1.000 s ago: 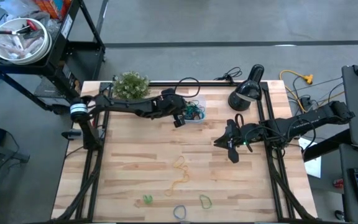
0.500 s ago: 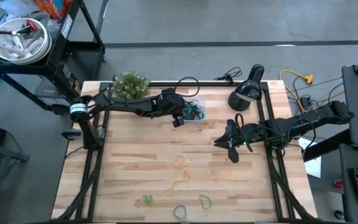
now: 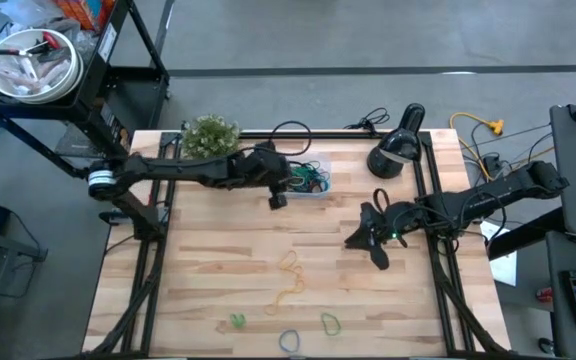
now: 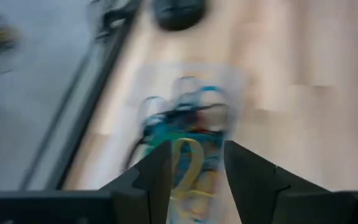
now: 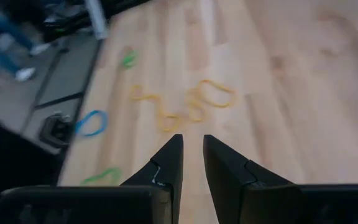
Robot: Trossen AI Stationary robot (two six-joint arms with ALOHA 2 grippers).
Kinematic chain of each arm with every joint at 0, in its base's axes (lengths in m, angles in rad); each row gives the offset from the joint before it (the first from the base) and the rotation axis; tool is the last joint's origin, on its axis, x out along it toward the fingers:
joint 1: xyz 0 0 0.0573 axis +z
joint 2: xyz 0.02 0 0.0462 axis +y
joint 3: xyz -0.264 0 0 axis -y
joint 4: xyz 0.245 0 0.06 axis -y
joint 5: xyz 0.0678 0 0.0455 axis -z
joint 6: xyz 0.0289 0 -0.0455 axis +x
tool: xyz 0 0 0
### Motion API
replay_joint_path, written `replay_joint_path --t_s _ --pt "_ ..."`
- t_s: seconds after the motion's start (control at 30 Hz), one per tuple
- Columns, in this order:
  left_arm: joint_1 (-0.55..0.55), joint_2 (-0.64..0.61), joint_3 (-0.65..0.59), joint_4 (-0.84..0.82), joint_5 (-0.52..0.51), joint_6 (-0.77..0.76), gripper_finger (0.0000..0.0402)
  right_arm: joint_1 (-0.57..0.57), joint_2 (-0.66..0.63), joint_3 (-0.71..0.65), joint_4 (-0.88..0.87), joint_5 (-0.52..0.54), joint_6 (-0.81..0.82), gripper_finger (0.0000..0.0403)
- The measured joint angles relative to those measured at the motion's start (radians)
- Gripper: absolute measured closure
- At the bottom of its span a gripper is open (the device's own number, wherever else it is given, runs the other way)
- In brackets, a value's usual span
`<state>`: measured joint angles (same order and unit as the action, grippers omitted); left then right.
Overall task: Pick and place rubber bands into bin
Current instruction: Put the green rubberband into the transparent bin
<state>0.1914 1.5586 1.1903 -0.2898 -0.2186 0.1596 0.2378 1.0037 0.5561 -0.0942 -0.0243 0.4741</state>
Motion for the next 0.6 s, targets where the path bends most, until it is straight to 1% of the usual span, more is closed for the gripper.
replay_joint_path --t_s 0.1,0.17,0.2,0.43,0.6 --pt "-0.028 -0.071 -0.004 -0.07 0.109 -0.019 0.0272 0.034 0.047 0.0 0.062 -0.035 0.018 0.0344" --pt "-0.049 -0.118 -0.008 -0.124 0.163 -0.025 0.0272 0.062 0.09 0.001 0.114 -0.04 0.041 0.0344" --pt "-0.061 -0.141 -0.015 -0.151 0.175 -0.026 0.0272 0.077 0.112 0.001 0.124 -0.041 0.048 0.0344" --pt "-0.135 -0.267 -0.047 -0.274 0.179 -0.084 0.0272 0.155 0.285 0.005 0.262 -0.063 0.134 0.0344" --pt "-0.17 -0.332 -0.095 -0.28 0.179 -0.128 0.0271 0.208 0.416 0.074 0.32 -0.064 0.147 0.0344"
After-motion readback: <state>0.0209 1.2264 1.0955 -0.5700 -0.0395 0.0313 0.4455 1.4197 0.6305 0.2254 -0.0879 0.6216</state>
